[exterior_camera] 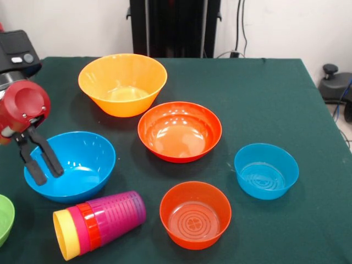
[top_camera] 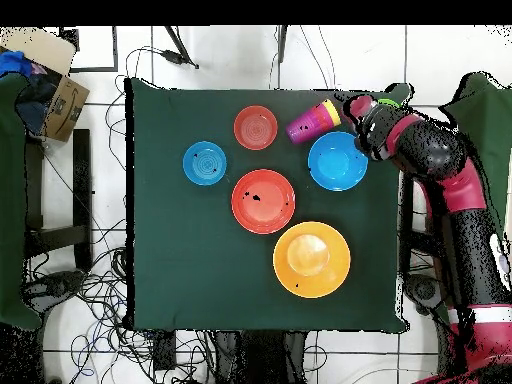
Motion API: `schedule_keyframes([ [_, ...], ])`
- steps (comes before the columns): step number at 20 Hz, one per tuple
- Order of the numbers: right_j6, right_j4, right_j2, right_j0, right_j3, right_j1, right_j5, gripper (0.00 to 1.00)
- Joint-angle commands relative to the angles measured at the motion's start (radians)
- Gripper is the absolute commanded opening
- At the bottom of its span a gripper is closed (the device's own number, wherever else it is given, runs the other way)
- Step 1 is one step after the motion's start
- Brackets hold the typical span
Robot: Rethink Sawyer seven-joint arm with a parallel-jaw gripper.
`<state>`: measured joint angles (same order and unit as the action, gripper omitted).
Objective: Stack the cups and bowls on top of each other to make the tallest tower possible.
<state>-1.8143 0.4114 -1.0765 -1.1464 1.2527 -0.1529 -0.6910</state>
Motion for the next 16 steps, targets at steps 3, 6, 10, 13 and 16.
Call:
schedule_keyframes([
  [3, 0.427, -0.018, -0.044, 0.034, -0.102, 0.11, -0.141, 1.0],
  [6, 0.446, -0.028, -0.054, 0.035, -0.107, 0.12, -0.154, 1.0],
  [10, 0.473, -0.028, -0.062, 0.031, -0.108, 0.126, -0.153, 1.0],
  [13, 0.5, -0.017, -0.058, 0.03, -0.123, 0.134, -0.149, 1.0],
  [16, 0.538, -0.009, -0.047, 0.036, -0.174, 0.141, -0.178, 1.0],
])
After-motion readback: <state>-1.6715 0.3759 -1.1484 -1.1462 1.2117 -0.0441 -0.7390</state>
